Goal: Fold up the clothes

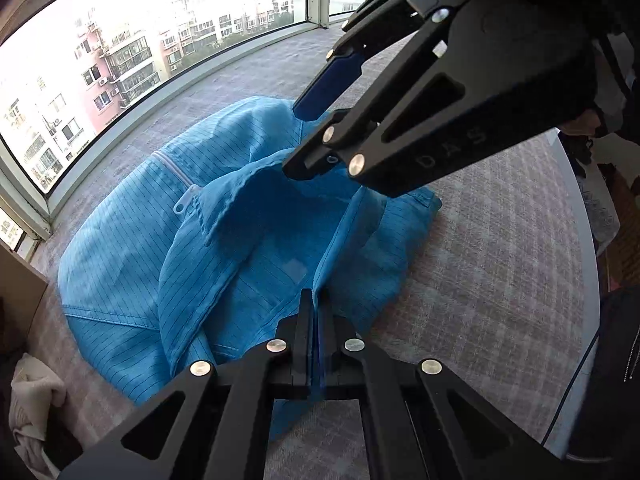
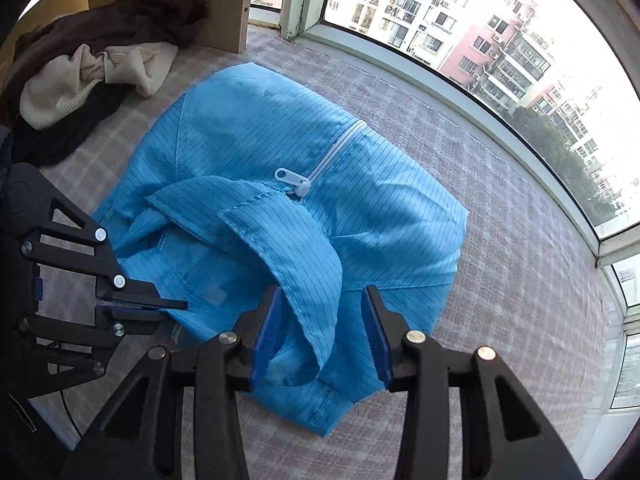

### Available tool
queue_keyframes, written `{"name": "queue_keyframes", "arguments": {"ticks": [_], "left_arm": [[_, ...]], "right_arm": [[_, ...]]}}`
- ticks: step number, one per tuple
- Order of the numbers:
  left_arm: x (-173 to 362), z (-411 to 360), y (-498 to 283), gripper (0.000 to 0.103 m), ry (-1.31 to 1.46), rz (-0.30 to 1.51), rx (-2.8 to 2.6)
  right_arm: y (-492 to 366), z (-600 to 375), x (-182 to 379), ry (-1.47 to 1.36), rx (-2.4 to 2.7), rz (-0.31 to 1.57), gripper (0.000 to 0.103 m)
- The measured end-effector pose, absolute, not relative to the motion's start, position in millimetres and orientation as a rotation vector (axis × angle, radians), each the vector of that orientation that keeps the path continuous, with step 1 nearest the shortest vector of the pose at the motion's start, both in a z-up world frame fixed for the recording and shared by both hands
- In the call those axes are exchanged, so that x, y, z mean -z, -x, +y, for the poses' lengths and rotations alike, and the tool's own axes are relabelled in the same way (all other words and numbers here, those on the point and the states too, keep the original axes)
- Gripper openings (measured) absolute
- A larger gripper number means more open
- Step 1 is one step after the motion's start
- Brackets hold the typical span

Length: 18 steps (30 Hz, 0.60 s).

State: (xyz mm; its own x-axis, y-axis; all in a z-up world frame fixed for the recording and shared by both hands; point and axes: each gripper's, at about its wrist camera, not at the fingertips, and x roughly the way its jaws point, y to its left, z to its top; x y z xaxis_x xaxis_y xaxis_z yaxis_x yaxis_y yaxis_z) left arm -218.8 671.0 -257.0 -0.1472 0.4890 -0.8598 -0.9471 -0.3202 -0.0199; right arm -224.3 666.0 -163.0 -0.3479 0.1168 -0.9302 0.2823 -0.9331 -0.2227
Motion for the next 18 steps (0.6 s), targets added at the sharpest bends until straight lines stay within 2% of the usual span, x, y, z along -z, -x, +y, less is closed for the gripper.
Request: {"name": "queue_keyframes", "arguments": {"ticks": [3,4,5,6,8,10,12,14,18], "left_arm": [[260,670,218,0.001,0.981,0.684,-1.692],[262,669,217,0.001,0.982,0.685,-1.691],[263,668,216,0.001,0.983,0.687,-1.690],[264,668,215,0.001,0.984,0.688,-1.689],[267,667,213,0.001,0.976,0.702,-1.692],[271,667,210,0.002,0.969,0.717,-1.690],[271,665,209,0.003,0.979,0.720,-1.688],[269,661,209,0.005,0.999,0.715,-1.685],[242,644,219,0.008,1.046,0.629,-1.651]], "right_arm": [[244,672,174,-1.795,2.350,0.433,0.039],[251,678,176,-1.822,2.329,0.339,0.034],[256,689,178,-1.834,2.299,0.185,0.011],[262,701,180,-1.841,2.264,0.033,0.003],[270,734,186,-1.841,2.232,-0.297,0.003],[274,772,202,-1.811,2.117,-0.704,0.003],[269,801,220,-1.692,1.937,-1.093,0.003],[262,813,231,-1.547,1.779,-1.299,0.003],[248,826,248,-1.461,1.655,-1.480,0.003]]}}
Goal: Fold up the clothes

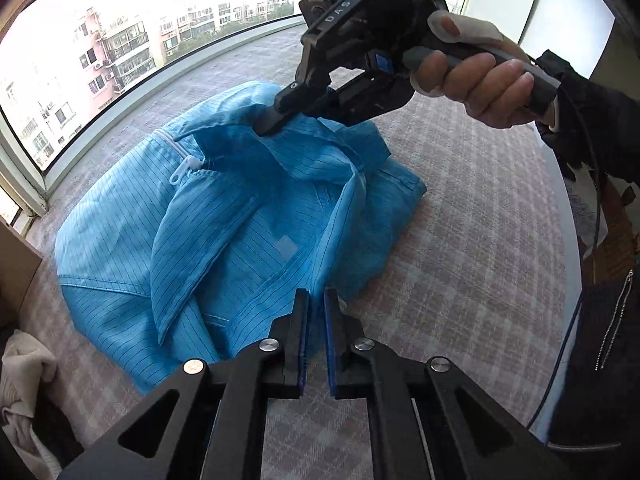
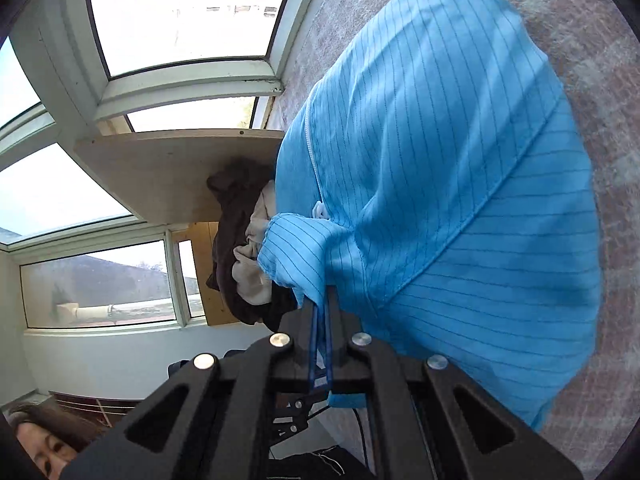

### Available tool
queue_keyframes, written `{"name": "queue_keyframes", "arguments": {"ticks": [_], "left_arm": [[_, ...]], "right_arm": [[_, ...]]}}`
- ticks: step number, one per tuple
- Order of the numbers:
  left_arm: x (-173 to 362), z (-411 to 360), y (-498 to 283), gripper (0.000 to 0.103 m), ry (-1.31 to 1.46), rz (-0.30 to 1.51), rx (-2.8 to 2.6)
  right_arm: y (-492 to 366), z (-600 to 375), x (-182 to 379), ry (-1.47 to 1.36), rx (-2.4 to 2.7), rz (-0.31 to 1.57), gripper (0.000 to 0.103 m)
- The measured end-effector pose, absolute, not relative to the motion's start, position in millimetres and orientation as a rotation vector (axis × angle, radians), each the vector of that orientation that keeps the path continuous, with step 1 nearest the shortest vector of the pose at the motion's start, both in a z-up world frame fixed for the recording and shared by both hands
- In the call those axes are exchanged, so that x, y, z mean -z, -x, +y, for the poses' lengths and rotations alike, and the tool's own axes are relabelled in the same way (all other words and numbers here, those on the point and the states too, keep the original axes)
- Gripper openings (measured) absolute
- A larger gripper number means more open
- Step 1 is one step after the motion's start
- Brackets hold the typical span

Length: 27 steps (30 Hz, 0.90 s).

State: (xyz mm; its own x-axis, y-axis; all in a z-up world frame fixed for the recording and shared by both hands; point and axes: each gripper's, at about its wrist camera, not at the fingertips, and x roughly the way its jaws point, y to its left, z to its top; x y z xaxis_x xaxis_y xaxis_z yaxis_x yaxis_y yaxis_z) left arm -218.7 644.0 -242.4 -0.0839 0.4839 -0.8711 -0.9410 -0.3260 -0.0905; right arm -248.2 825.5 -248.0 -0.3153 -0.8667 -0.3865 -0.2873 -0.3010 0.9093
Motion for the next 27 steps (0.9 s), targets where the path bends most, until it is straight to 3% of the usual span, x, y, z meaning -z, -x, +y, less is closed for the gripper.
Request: {"name": "queue_keyframes", "arguments": {"ticks": [5,11,17,20,24,26,27], "left_arm": [[211,652,250,0.009,0.997,0.673,-1.631],[233,726,316,0.009,1.008,0.737,-1.597],[235,752,322,0.009,0.992,0.696,-1.526],[236,758,320,0.010,0.989,0.699,-1.511],[237,760,317,0.010,1.002,0.684,-1.493],[236,756,316,0.010,1.000,0.688,-1.493],[234,754,315,0.010,0.996,0.695,-1.495]], "right_arm": [[247,831,264,-1.496,1.613,-1.535,0.003],[249,822,261,-1.513,1.607,-1.455,0.004],[238,821,224,-1.669,1.900,-1.077,0.011],[229,825,189,-1.594,2.047,-0.937,0.024],[242,830,179,-1.527,2.240,-0.825,0.023],[258,824,192,-1.580,2.233,-0.735,0.004],[267,817,203,-1.604,2.206,-0.720,0.004]]}}
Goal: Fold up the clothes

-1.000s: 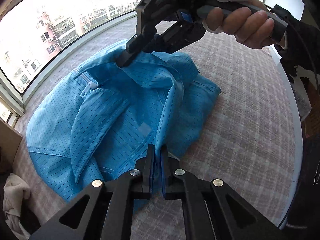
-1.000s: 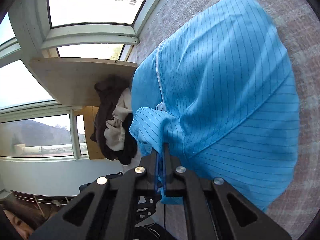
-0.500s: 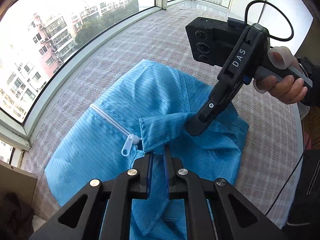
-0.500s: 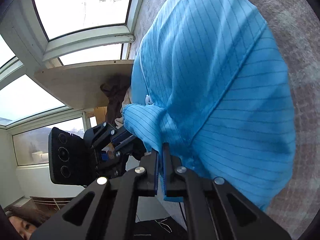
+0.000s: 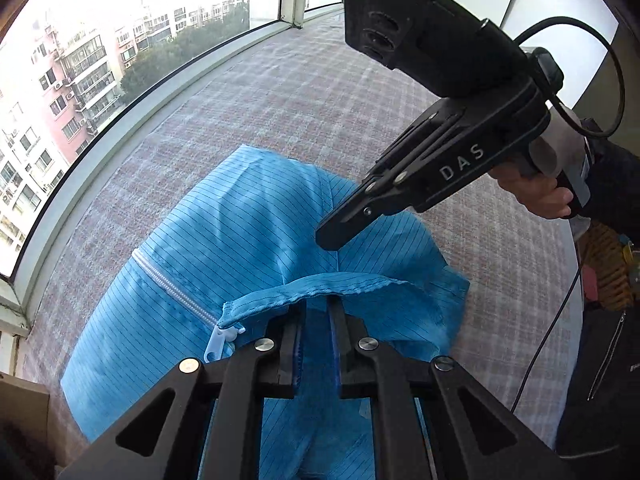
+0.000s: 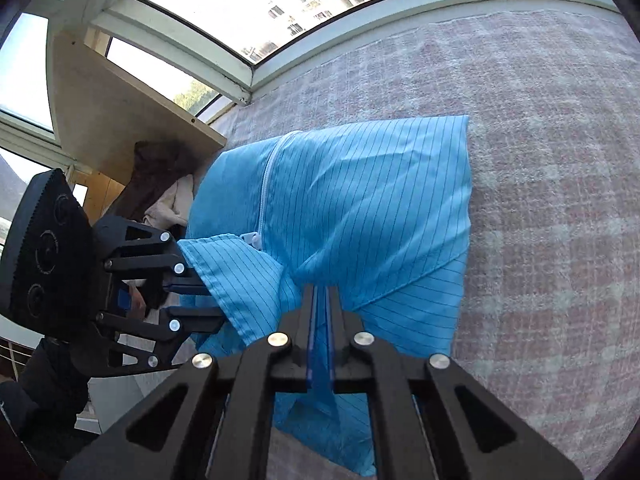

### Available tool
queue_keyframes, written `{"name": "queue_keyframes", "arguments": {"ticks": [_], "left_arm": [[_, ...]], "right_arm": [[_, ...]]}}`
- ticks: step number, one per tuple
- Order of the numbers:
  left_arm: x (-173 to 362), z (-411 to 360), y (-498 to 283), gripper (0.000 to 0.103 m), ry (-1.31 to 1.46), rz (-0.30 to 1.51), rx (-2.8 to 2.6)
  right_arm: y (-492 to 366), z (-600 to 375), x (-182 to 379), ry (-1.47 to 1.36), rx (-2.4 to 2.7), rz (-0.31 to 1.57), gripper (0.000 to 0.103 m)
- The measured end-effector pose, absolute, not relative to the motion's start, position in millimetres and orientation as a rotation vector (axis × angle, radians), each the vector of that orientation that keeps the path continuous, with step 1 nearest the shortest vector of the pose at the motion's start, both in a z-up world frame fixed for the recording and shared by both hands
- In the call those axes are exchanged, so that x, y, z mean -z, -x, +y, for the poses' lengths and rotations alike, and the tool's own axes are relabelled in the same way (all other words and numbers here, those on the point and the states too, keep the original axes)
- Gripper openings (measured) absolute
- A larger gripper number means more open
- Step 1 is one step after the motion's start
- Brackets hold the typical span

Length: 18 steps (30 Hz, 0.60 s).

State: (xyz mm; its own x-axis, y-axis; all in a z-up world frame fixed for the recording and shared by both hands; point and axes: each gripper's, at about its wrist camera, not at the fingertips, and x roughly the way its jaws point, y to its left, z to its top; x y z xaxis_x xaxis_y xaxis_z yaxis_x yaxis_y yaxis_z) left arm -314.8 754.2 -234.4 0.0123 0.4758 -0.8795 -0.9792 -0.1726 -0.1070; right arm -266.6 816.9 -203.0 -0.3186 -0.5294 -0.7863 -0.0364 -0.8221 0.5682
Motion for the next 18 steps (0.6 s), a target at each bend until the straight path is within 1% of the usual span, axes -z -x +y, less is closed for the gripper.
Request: {"name": "queue_keyframes", "arguments": {"ticks": [2,5,9,12,15,18], "left_arm": [[232,753,317,0.010,0.994,0.700,-1.497],[230,754,323,0.011,0.994,0.699,-1.500],[233,763,331,0.011,1.001,0.699,-1.484],[240,777,332,0.010,0.999,0.726,-1.461],[252,785,334,0.010,1.002,0.777,-1.463],[262,788,338,0.011,1.021,0.786,-1.479]], "right_arm": [[271,814,222,-1.633,2.173,-0.679,0.004],[276,803,237,-1.587,2.050,-0.684,0.004],[278,788,239,-1.547,1.939,-0.656,0.004],[276,782,249,-1.581,1.863,-0.650,0.004],[265,793,252,-1.624,1.870,-0.642,0.004],[250,823,239,-1.665,2.018,-0.640,0.004]]}}
